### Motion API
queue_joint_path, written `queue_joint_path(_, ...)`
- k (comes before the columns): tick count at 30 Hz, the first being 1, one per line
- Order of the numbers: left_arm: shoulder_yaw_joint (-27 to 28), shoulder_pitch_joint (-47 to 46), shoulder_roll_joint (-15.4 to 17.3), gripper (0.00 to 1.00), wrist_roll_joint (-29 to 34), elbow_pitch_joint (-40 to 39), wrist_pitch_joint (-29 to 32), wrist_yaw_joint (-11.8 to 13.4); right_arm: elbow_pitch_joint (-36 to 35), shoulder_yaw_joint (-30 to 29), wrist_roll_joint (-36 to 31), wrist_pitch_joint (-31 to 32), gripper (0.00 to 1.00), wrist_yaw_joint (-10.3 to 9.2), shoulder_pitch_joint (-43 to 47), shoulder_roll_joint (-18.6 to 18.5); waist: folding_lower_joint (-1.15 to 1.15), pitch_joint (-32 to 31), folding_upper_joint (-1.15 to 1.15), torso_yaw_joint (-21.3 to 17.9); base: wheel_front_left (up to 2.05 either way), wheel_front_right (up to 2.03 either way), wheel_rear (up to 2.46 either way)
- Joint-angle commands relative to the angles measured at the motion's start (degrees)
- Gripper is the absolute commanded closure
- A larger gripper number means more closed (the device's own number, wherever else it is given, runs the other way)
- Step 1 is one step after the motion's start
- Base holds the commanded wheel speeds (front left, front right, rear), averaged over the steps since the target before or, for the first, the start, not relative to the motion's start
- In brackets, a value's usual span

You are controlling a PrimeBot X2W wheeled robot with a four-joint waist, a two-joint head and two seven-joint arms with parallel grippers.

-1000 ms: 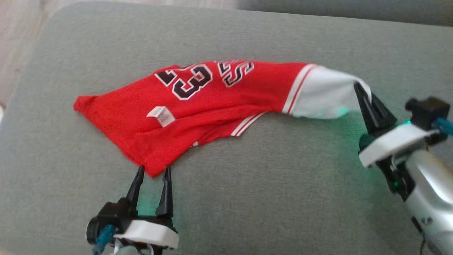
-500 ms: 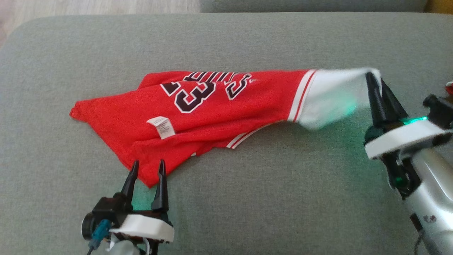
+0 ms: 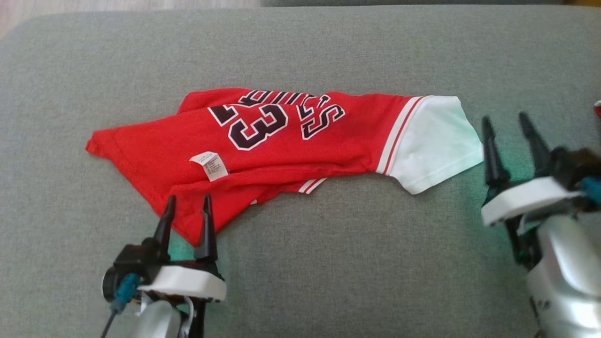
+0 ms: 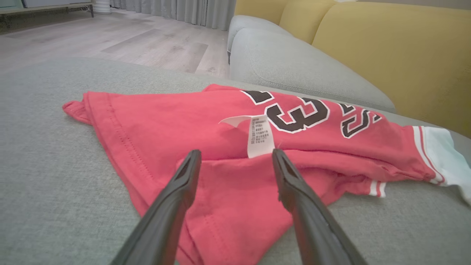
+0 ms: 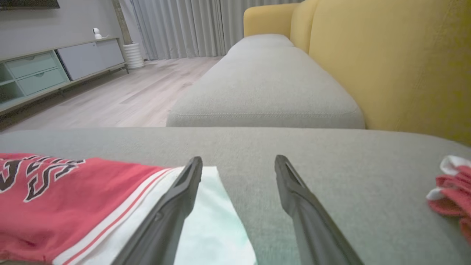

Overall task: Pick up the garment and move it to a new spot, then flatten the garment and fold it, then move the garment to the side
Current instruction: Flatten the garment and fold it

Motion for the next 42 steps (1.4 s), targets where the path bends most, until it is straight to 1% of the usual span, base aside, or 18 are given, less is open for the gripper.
queue_joint_path(1,2.47,-2.07,0.2,0.0,-0.65,-0.72,-0.55,0.17,-2.11,0.31,-0.82,-0.21,0.0,0.39,1.17,0.3,0.0,0.22,0.0,0.03,0.0,0.0,0.0)
queue_joint_path(4,3.11,-3.31,0.2,0.0,-2.07,1.14,-0.55,0.05,-2.74,0.46,-1.66,-0.21,0.0,0.39,2.04,1.79,0.0,0.56,0.0,0.06,0.0,0.0,0.0)
queue_joint_path(7,3.78,-4.79,0.2,0.0,-3.5,3.24,-0.55,-0.51,-2.82,0.85,-1.81,-0.21,0.0,0.39,2.47,2.43,0.0,0.9,0.0,0.05,0.0,0.0,0.0)
queue_joint_path(13,5.18,-7.46,0.2,0.0,-5.32,8.22,-0.55,-1.93,-2.61,1.54,-1.4,-0.21,0.0,0.39,2.62,2.63,0.0,1.46,0.0,-0.34,0.0,0.0,0.0)
queue_joint_path(19,4.05,-9.35,0.2,0.0,-6.5,12.96,-0.55,-3.71,-2.38,1.92,-0.91,-0.21,0.0,0.39,2.53,2.76,0.0,1.83,0.0,-0.67,0.0,0.0,0.0)
queue_joint_path(20,4.03,-9.68,0.2,0.08,-6.42,13.04,-0.55,-3.85,-2.38,1.97,-0.86,-0.21,0.0,0.39,2.53,2.8,0.0,1.91,0.0,-0.68,0.0,0.0,0.0)
queue_joint_path(21,4.09,-9.94,0.2,0.53,-6.18,12.82,-0.55,-3.95,-2.41,2.03,-0.81,-0.21,0.0,0.39,2.52,2.83,0.0,1.98,0.0,-0.68,0.0,0.0,0.0)
queue_joint_path(22,4.26,-10.09,0.2,0.83,-5.73,12.26,-0.55,-4.02,-2.42,2.11,-0.7,-0.21,0.0,0.39,2.54,2.86,0.0,2.03,0.0,-0.66,0.0,0.0,0.0)
queue_joint_path(23,4.37,-10.08,0.2,1.0,-5.18,11.66,-0.55,-4.08,-2.44,2.18,-0.53,-0.21,0.0,0.39,2.55,2.89,0.0,2.07,0.0,-0.65,0.0,0.0,0.0)
queue_joint_path(28,5.81,-9.6,0.2,1.0,-2.24,6.23,-0.55,-3.72,-2.53,2.28,-0.15,-0.21,0.0,0.39,2.65,2.98,0.0,2.01,0.0,-0.28,0.0,0.0,0.0)
queue_joint_path(34,7.41,-9.51,0.2,1.0,3.62,-5.49,-0.55,-3.21,-2.6,2.36,0.39,-0.21,0.0,0.39,2.95,3.24,0.0,1.57,0.0,0.82,0.0,0.0,0.0)
queue_joint_path(38,7.37,-8.73,0.2,1.0,8.31,-12.91,-0.55,-3.14,-2.62,2.52,0.68,-0.21,0.0,0.39,3.12,3.59,0.0,0.92,0.0,1.39,0.0,0.0,0.0)
queue_joint_path(40,6.92,-7.44,0.2,1.0,10.32,-15.05,-0.55,-3.38,-2.53,2.61,0.71,-0.22,0.0,0.39,3.27,3.83,0.0,0.43,0.0,1.51,0.0,0.0,0.0)
queue_joint_path(42,6.32,-5.32,0.2,1.0,11.83,-15.37,-0.55,-3.72,-2.45,2.72,0.76,-0.22,0.0,0.39,3.47,4.07,0.0,-0.07,0.0,1.51,0.0,0.0,0.0)
